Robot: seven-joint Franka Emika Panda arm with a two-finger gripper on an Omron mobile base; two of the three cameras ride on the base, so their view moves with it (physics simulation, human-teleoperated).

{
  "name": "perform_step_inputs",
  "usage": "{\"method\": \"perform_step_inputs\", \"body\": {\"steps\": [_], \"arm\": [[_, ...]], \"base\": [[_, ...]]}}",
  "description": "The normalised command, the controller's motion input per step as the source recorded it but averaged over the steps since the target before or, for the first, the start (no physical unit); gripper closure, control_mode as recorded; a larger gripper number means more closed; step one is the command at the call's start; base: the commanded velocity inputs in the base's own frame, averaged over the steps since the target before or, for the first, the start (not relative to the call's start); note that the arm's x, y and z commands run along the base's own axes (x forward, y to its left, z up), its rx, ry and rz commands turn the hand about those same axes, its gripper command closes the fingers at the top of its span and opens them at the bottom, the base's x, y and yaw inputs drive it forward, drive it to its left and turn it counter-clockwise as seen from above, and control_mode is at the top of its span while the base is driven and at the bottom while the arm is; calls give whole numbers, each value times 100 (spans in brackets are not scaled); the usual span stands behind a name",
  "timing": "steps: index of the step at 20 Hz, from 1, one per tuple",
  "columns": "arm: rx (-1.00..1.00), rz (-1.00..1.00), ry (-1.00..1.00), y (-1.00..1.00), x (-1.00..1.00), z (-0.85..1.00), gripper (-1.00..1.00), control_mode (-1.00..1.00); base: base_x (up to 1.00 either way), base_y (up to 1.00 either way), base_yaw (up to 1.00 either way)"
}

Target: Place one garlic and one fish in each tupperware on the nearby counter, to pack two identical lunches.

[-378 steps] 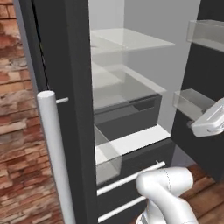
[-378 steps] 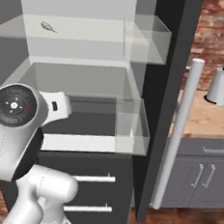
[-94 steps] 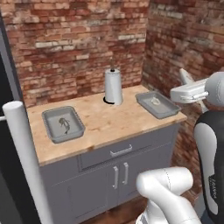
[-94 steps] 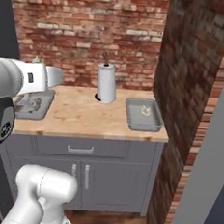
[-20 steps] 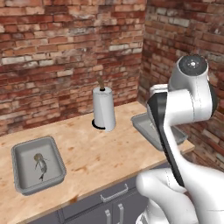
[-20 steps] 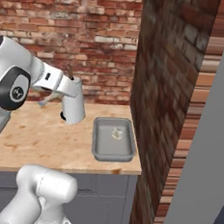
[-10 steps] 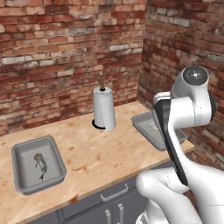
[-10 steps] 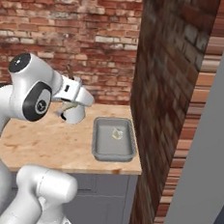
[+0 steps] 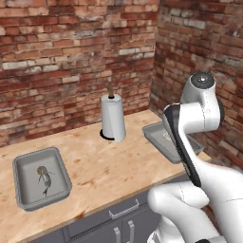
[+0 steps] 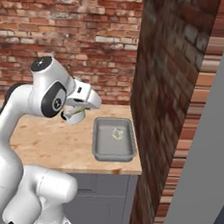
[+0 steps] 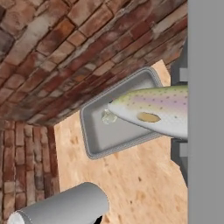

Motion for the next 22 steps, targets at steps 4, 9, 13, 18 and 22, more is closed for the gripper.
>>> {"method": "perform_step_inputs", "body": {"steps": [4, 9, 13, 18, 22], "arm": [[-2, 7, 13, -3, 27, -26, 100, -100], [0, 7, 3, -8, 11, -30, 100, -100], [0, 3, 0, -1, 19, -38, 100, -100], [0, 0, 1, 0, 30, -42, 100, -100], [0, 0, 6, -9, 26, -38, 100, -100]], "base": [[0, 0, 0], [0, 0, 0], [0, 0, 0], [0, 0, 0], [0, 0, 0]]}}
